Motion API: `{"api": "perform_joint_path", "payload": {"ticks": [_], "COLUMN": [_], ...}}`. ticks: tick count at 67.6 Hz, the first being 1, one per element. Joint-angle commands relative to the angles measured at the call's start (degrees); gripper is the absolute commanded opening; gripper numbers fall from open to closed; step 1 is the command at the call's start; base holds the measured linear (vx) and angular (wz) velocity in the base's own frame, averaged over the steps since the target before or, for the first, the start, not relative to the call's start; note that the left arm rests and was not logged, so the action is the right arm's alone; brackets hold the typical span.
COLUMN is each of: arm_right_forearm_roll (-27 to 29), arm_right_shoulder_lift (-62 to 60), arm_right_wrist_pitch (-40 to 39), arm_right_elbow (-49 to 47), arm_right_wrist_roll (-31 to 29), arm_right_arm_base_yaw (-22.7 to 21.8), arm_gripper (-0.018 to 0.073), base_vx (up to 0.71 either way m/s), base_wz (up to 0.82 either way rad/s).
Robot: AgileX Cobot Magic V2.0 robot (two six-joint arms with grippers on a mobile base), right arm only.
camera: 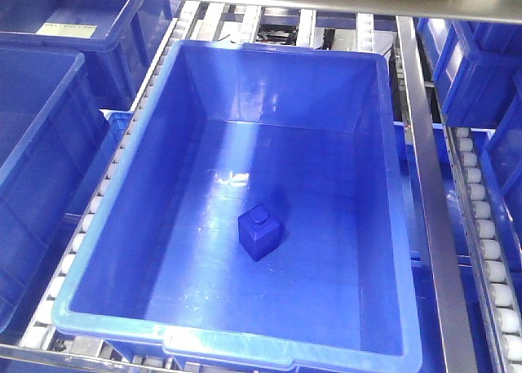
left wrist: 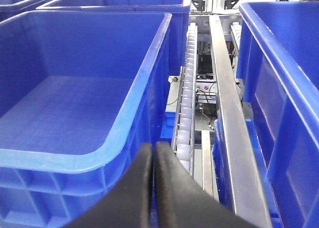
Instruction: Pour parts from conveyor to right shelf
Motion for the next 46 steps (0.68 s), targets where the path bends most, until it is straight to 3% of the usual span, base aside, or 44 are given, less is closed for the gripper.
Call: {"api": "perform_joint_path", "payload": {"ticks": [1, 46], "arm_right_forearm_roll": [-1.37, -1.37], "arm_right_shoulder_lift": [-0.90, -0.90], "arm_right_wrist_pitch": [-7.05, -6.97], "arm_right_elbow": [-0.15, -0.15], "arm_right_wrist_roll": [-1.16, -1.16], "arm_right_arm_base_yaw": [-0.03, -0.03], "arm_gripper": [-0.0006, -0.0006], "base_vx": [0.00, 0.00], "base_wz": [0.00, 0.00]}}
